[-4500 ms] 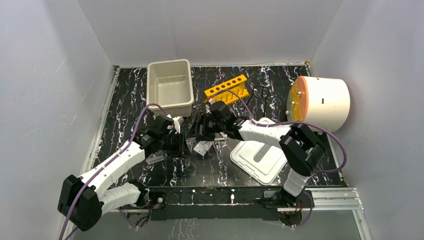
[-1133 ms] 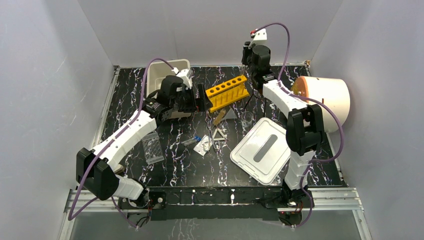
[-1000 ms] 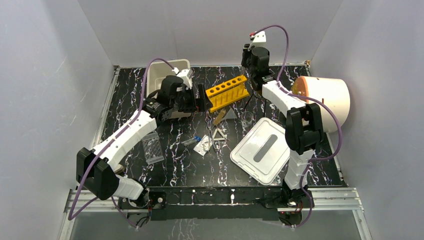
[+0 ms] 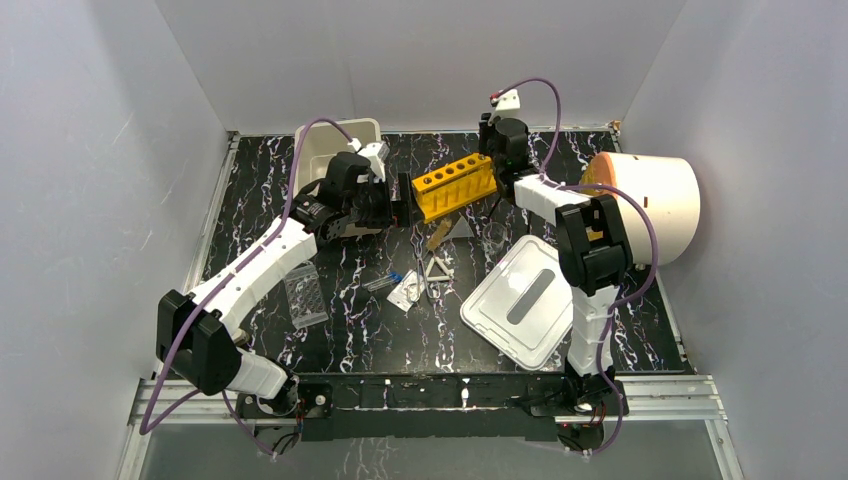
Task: Organize the chemistry lab equipment
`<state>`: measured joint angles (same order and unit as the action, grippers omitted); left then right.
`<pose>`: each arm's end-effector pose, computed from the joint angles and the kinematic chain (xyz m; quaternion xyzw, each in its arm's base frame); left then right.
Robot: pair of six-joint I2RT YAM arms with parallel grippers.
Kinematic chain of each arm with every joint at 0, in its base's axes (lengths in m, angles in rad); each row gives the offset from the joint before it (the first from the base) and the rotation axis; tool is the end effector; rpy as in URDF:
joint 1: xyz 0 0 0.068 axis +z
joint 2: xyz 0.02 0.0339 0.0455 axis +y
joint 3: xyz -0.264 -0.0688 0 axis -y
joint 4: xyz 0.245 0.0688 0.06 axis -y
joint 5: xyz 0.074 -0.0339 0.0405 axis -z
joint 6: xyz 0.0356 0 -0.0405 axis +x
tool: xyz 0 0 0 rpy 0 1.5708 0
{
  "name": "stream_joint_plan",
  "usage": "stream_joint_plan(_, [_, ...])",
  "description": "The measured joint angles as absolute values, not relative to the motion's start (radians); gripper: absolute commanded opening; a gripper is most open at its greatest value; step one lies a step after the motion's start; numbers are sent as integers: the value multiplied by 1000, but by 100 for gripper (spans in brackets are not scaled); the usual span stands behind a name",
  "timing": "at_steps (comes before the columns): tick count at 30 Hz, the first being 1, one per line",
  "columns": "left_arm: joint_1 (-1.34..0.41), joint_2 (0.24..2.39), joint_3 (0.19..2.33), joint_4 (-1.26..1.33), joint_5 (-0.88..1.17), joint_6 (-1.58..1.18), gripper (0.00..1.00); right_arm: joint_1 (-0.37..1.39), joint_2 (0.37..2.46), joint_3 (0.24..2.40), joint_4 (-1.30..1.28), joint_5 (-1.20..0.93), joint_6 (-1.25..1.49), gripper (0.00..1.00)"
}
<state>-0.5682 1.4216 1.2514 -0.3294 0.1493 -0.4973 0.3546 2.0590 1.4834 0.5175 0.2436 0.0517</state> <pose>0.2738 -0.1811 0.3399 0.0684 0.8557 -0.3137 0.4058 0.4628 0.1622 0.2573 -0.0265 0.7263 0.0509 0.6850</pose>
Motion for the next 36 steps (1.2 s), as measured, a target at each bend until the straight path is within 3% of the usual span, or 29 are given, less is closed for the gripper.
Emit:
stream_joint_plan(11, [-568,1421,1252,-346,149,-498,98,353,2064,1402,665,243,84,34])
stream_joint_plan(22, [-568,1421,1252,-348,149,-502,98,354,2064,1370,701,217,43,33])
stream_joint_plan(24, [-568,1421,1252,-348,149,-502,98,355,2064,1363,714,211,25,40])
stream_joint_plan(33, [-568,1421,1259,-356,138,-498,98,355,2064,1381,623,193,60,93])
stream_joint_plan(36, [-568,1421,1267,-366,127,-494,98,355,2055,1408,561,190,85,99])
